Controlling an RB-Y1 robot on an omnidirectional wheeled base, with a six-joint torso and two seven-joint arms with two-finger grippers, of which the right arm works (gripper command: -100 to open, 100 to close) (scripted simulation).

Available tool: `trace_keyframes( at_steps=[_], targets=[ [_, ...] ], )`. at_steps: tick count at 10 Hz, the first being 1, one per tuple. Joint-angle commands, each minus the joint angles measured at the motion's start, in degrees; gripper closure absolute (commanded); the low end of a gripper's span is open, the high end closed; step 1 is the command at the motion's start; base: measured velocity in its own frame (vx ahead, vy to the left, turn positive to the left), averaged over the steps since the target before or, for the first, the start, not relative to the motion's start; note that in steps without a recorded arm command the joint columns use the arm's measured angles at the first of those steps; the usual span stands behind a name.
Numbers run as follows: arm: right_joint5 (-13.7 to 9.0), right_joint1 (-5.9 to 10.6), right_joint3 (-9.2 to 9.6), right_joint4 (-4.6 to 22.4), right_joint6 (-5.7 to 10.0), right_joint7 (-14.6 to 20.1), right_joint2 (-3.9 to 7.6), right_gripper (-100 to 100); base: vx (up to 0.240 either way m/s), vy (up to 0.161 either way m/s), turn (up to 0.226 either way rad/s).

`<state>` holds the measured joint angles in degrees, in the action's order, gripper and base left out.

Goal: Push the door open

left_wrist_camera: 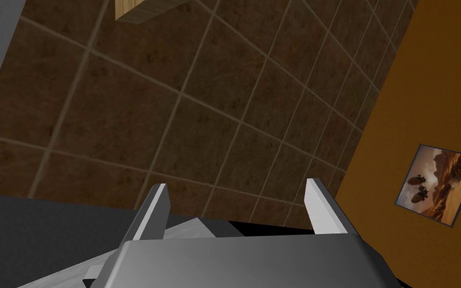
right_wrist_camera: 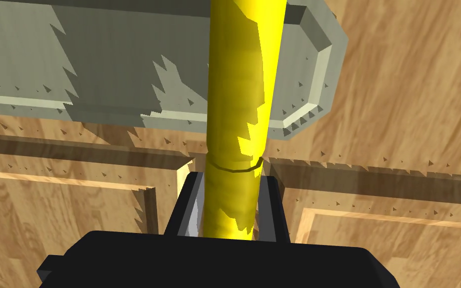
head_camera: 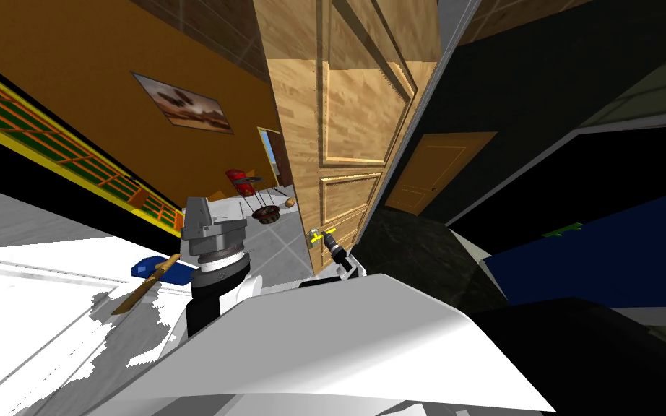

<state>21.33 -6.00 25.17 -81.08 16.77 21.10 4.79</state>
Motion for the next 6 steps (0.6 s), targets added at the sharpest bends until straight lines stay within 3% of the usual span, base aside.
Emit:
trace_keyframes(
  at_steps=[1,6],
  targets=[
    [-0.5,0.9,-1.87,0.1,-0.27,-0.3,0.08,100,0.089,0.109,-0.045],
    [-1.3,2.06,-4.89,1.6,-0.55,-1.6,-1.33,100,0.078,0.105,-0.05]
  ],
)
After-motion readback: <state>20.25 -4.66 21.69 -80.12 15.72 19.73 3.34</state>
